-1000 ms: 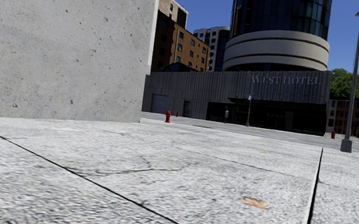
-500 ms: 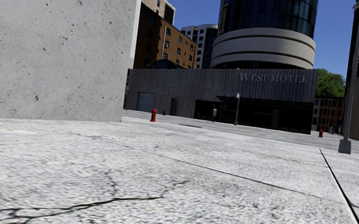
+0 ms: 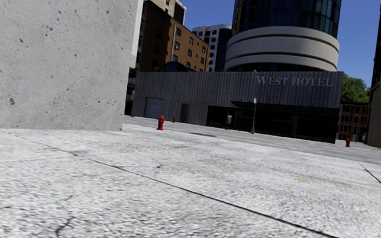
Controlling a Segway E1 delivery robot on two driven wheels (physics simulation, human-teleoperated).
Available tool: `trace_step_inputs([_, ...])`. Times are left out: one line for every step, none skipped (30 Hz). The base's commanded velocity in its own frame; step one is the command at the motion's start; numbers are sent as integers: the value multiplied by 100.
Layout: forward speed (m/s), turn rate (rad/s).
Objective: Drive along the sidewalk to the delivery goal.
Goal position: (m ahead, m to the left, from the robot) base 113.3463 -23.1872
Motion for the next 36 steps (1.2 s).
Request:
trace_step_inputs([200, 0])
trace_step_inputs([200, 0])
trace_step_inputs([200, 0])
trace_step_inputs([200, 0])
trace_step_inputs([200, 0])
trace_step_inputs([200, 0])
trace_step_inputs([200, 0])
trace_step_inputs([200, 0])
trace_step_inputs([200, 0])
trace_step_inputs([200, 0])
trace_step_inputs([200, 0])
trace_step_inputs([200, 0])
trace_step_inputs([200, 0])
trace_step_inputs([200, 0])
trace_step_inputs([200, 0])
trace_step_inputs([200, 0])
trace_step_inputs([200, 0])
trace_step_inputs([200, 0])
trace_step_inputs([200, 0])
trace_step_inputs([200, 0])
trace_step_inputs([200, 0])
trace_step_inputs([200, 0])
trace_step_inputs([200, 0])
trace_step_inputs([200, 0])
trace_step_inputs([200, 0])
trace_step_inputs([200, 0])
trace_step_inputs([200, 0])
trace_step_inputs([200, 0])
trace_step_inputs([200, 0])
trace_step_inputs([200, 0])
trace_step_inputs([200, 0])
trace_step_inputs([200, 0])
trace_step_inputs([200, 0])
trace_step_inputs([200, 0])
trace_step_inputs([200, 0])
trace_step_inputs([200, 0])
